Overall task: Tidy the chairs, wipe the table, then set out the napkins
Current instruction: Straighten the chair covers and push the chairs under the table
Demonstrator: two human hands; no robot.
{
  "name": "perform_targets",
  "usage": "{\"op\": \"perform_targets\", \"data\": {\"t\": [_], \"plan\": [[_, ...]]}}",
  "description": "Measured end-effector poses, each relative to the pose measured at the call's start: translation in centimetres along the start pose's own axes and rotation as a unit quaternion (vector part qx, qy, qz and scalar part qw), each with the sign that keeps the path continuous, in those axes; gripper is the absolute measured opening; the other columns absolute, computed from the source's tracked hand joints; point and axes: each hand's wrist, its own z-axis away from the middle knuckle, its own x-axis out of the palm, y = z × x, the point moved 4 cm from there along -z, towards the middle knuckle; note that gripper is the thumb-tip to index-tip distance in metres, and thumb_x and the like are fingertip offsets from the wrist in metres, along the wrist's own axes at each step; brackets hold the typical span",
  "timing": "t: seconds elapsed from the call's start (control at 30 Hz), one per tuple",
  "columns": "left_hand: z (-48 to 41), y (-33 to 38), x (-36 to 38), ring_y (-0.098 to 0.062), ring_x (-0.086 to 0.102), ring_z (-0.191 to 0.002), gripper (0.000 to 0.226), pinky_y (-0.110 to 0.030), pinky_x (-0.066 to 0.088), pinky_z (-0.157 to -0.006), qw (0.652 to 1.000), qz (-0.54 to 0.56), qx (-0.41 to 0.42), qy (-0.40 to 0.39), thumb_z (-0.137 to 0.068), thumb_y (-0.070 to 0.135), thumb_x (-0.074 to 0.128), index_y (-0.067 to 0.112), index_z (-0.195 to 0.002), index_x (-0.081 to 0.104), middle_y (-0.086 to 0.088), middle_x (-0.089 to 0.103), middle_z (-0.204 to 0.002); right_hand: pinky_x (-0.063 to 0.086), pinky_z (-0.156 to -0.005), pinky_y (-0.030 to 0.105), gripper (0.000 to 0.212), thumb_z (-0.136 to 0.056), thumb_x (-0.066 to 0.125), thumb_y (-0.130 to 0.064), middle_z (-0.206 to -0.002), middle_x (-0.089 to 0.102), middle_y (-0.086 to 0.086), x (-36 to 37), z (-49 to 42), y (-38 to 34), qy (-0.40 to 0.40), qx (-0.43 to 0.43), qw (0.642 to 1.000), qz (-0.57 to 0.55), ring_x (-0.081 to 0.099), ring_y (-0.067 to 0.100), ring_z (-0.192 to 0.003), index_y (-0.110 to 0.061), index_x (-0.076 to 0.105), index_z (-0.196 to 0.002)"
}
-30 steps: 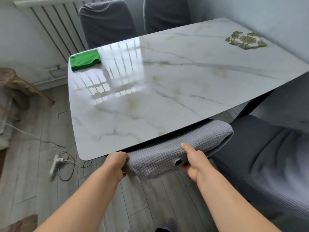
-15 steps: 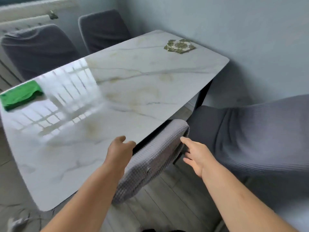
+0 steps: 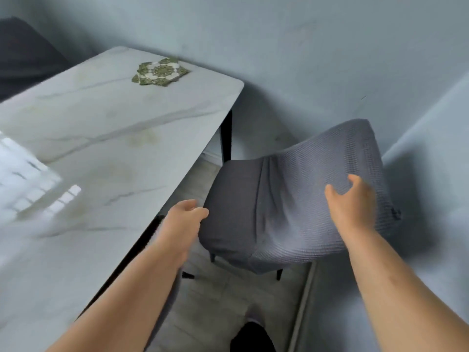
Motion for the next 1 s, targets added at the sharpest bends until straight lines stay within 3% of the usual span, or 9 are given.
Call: {"op": "perform_targets", "data": {"t": [0.17,0.37,0.47,0.57,0.67,0.73,0.77,0.87,1.0], "plan": [[-4.0,3.0,8.6,-0.019,0.050,-0.121,0.054,-0.034,0.042,-0.101,0.997,-0.013,-0.026,-0.079,-0.089,0.019,0.058,0.013,-0.141,0.043,-0.005,0.052,-0.134,0.028,-0.113,0.046,0.064,-0.085,0.067,-0.023,-0.141,0.044,0.022,-1.2,-6.5,2.3,0.030,-0.024,0.996,0.082,0.035,0.037,-0.135,0.003,0.042,-0.138],[-5.9,3.7,14.1,-0.018,0.050,-0.114,0.040,-0.037,0.039,-0.104,0.987,-0.059,-0.062,-0.137,-0.089,0.019,0.056,0.018,-0.129,0.052,-0.003,0.054,-0.124,0.030,-0.112,0.049,0.071,-0.085,0.067,-0.025,-0.146,0.037,0.020,-0.8,-9.7,5.2,0.002,0.030,0.994,0.104,0.030,0.035,-0.137,0.000,0.035,-0.143],[-7.2,3.9,15.5,-0.022,0.047,-0.125,0.053,-0.044,0.037,-0.109,0.984,-0.077,-0.070,-0.147,-0.090,0.019,0.057,0.014,-0.141,0.043,-0.005,0.051,-0.136,0.036,-0.109,0.051,0.072,-0.085,0.067,-0.027,-0.145,0.037,0.019,-0.8,-10.2,6.2,-0.019,0.060,0.993,0.099,0.038,0.037,-0.133,-0.002,0.033,-0.144],[-8.3,3.9,16.9,-0.021,0.048,-0.123,0.053,-0.040,0.038,-0.107,0.978,-0.086,-0.078,-0.174,-0.090,0.017,0.057,0.012,-0.140,0.043,-0.007,0.053,-0.134,0.046,-0.099,0.049,0.071,-0.086,0.064,-0.029,-0.143,0.040,0.015,-1.3,-10.5,7.2,-0.042,0.102,0.991,0.077,0.048,0.035,-0.124,-0.006,0.032,-0.145],[-8.7,3.3,18.6,-0.021,0.055,-0.108,0.031,-0.034,0.045,-0.095,0.970,-0.081,-0.113,-0.200,-0.089,0.015,0.058,0.013,-0.120,0.056,-0.007,0.059,-0.116,0.052,-0.077,0.036,0.059,-0.084,0.062,-0.034,-0.125,0.057,0.011,-1.7,-11.7,8.3,-0.065,0.132,0.988,0.054,0.061,0.032,-0.103,-0.005,0.044,-0.132],[-8.0,3.3,19.5,-0.016,0.053,-0.079,0.006,-0.029,0.044,-0.072,0.964,-0.062,-0.146,-0.211,-0.089,0.010,0.057,0.014,-0.085,0.057,-0.003,0.056,-0.086,0.053,-0.077,0.037,0.050,-0.085,0.064,-0.036,-0.112,0.063,0.008,-1.6,-12.1,9.3,-0.118,0.179,0.977,0.018,0.063,0.029,-0.094,-0.006,0.052,-0.123],[-7.9,3.0,20.0,-0.015,0.048,-0.072,0.014,-0.029,0.042,-0.065,0.960,-0.057,-0.173,-0.215,-0.088,0.009,0.057,0.014,-0.076,0.053,-0.002,0.051,-0.077,0.054,-0.081,0.039,0.050,-0.084,0.067,-0.036,-0.112,0.065,0.008,-1.4,-12.1,9.8,-0.157,0.221,0.962,-0.023,0.064,0.028,-0.095,-0.007,0.055,-0.122],[-7.7,2.1,21.2,-0.015,0.048,-0.068,0.012,-0.030,0.043,-0.062,0.954,-0.049,-0.208,-0.212,-0.088,0.010,0.058,0.011,-0.078,0.054,-0.001,0.049,-0.073,0.054,-0.088,0.046,0.047,-0.080,0.072,-0.029,-0.111,0.068,0.010,-0.7,-12.4,10.6,-0.235,0.299,0.918,-0.113,0.068,0.029,-0.095,-0.007,0.060,-0.119],[-7.5,1.4,22.5,-0.017,0.050,-0.066,0.006,-0.026,0.045,-0.052,0.948,-0.035,-0.250,-0.192,-0.090,0.009,0.056,0.004,-0.092,0.060,-0.005,0.055,-0.075,0.054,-0.081,0.036,0.019,-0.087,0.062,-0.017,-0.100,0.069,0.009,-0.6,-12.8,8.7,-0.257,0.265,0.924,-0.104,0.067,0.025,-0.089,-0.006,0.065,-0.102]]}}
